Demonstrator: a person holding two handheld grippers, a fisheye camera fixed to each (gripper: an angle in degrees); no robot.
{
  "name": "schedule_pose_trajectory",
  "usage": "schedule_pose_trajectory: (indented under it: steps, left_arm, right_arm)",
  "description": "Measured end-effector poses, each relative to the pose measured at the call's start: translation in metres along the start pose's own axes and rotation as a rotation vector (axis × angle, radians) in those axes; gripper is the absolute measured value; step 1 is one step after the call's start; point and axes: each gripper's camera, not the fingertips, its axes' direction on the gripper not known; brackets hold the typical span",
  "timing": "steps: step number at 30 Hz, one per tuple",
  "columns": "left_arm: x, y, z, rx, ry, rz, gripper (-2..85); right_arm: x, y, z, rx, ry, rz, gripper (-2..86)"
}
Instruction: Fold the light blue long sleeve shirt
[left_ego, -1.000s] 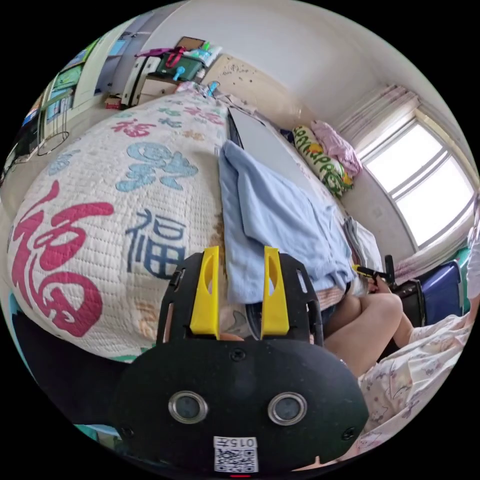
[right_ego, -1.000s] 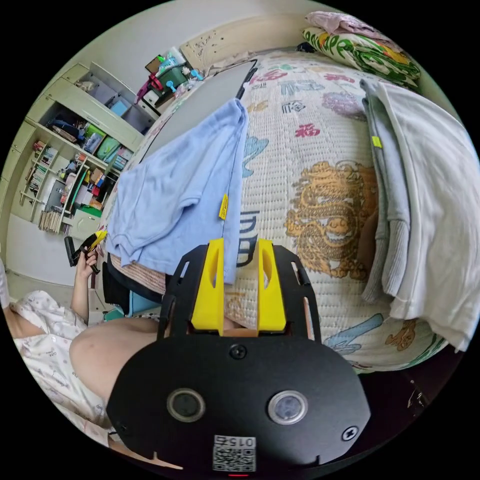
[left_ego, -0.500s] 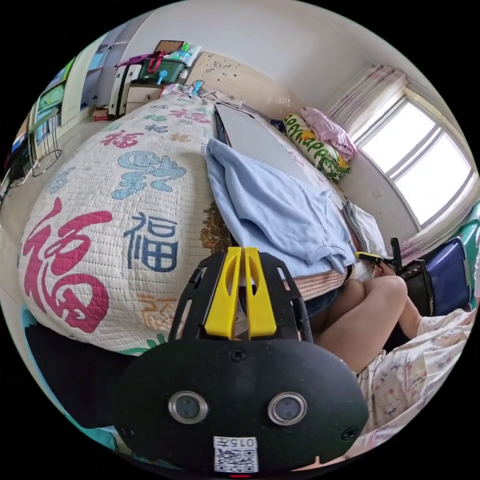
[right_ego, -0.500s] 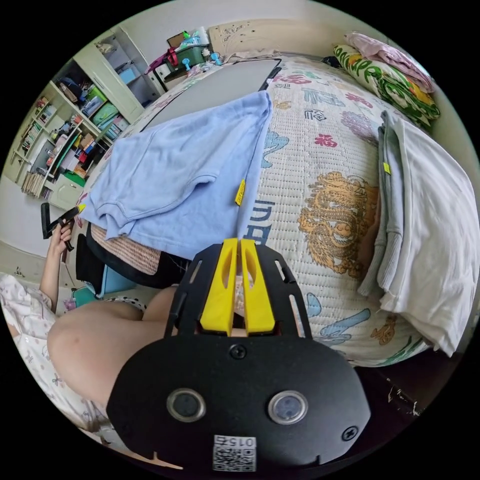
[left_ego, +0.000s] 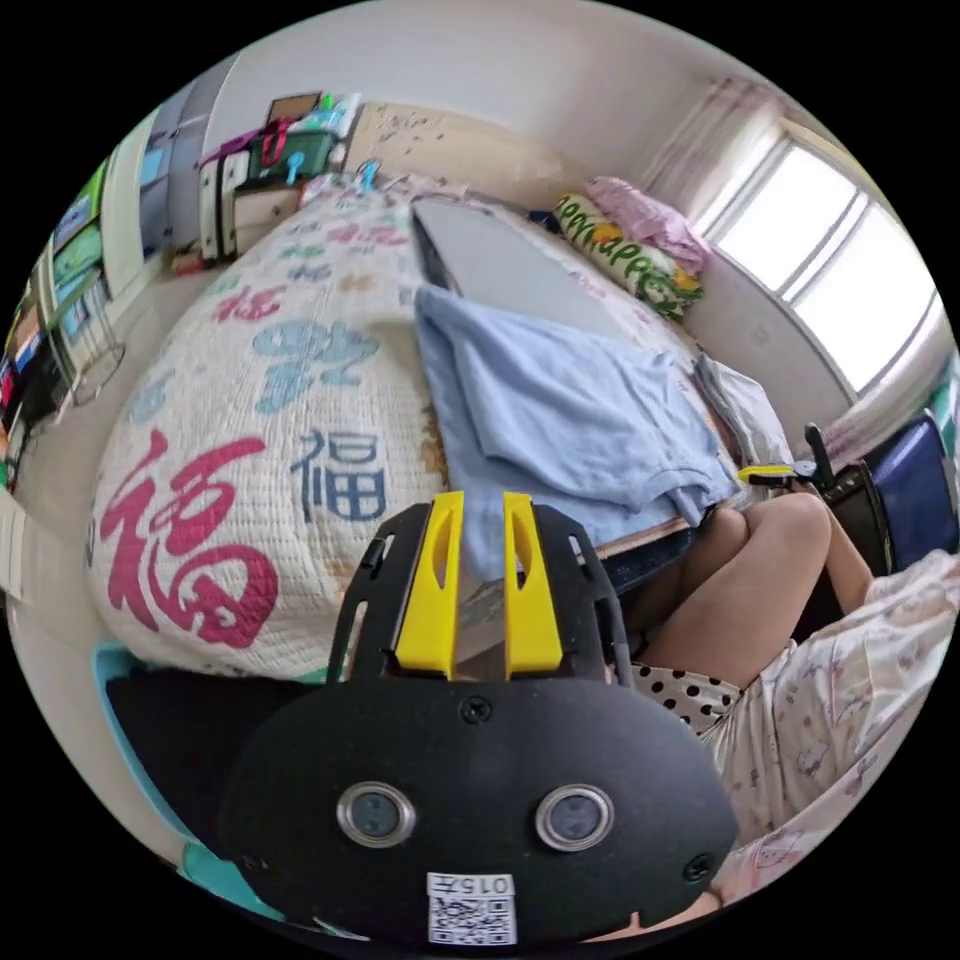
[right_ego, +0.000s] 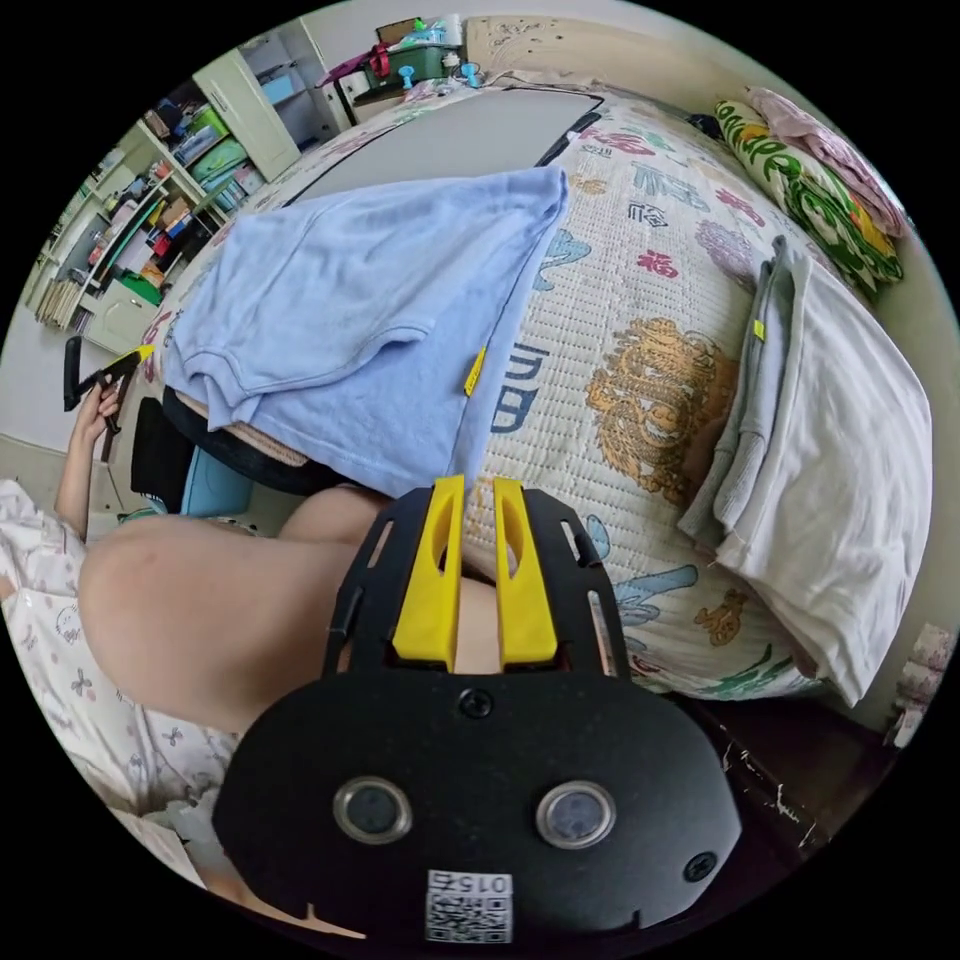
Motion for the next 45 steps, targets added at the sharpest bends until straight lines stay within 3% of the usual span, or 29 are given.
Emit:
schedule_pose_trajectory:
  steps: [3, 5, 11, 20, 26, 28, 31, 33, 34, 36, 39, 41, 45]
  left_arm:
    - [0.043, -0.001, -0.002, 0.057, 0.097, 0.243, 7.6]
    - [0.076, -0.002, 0.02, 0.037, 0.265, 0.468, 10.1]
    - [0.107, 0.006, 0.103, -0.22, 0.356, 0.709, 12.2]
    - [0.118, 0.065, 0.139, -0.335, 0.205, 0.874, 10.0]
    - [0.105, 0.046, 0.14, -0.395, 0.245, 0.956, 2.0]
    - [0.093, 0.009, 0.129, -0.347, 0.247, 0.967, 1.4]
    - [0.07, -0.086, 0.109, -0.206, 0.184, 0.928, 1.2]
    - [0.053, -0.154, 0.1, -0.059, 0.062, 0.792, 1.5]
    - [0.038, -0.192, 0.095, 0.064, -0.063, 0.619, 1.9]
    - [0.021, -0.22, 0.088, 0.17, -0.151, 0.421, 3.3]
    - [0.015, -0.191, 0.085, 0.22, -0.052, 0.378, 6.7]
    - [0.018, -0.121, 0.09, 0.21, 0.075, 0.462, 7.4]
    - [0.012, -0.006, 0.104, 0.146, 0.27, 0.494, 7.7]
  right_arm:
    - [-0.001, 0.026, -0.014, 0.2, -0.013, -0.195, 7.0]
    - [-0.02, 0.03, -0.006, 0.302, -0.076, -0.4, 8.2]
    - [-0.046, 0.012, 0.098, 0.119, -0.129, -0.749, 10.7]
    - [-0.003, 0.017, 0.2, 0.043, 0.009, -0.805, 5.9]
    - [0.028, -0.028, 0.211, -0.059, -0.083, -0.802, 1.3]
    - [0.046, -0.062, 0.194, -0.079, -0.116, -0.829, 0.7]
    - [0.09, -0.178, 0.131, -0.018, -0.012, -0.735, 0.4]
    - [0.116, -0.274, 0.081, 0.089, 0.147, -0.581, 0.7]
    - [0.132, -0.333, 0.046, 0.2, 0.23, -0.444, 1.4]
    - [0.15, -0.389, -0.008, 0.401, 0.229, -0.241, 3.4]
    - [0.151, -0.392, -0.045, 0.61, -0.01, -0.148, 6.9]
    - [0.133, -0.358, -0.014, 0.542, -0.181, -0.267, 6.6]
    - [0.117, -0.29, 0.078, 0.276, -0.24, -0.375, 6.8]
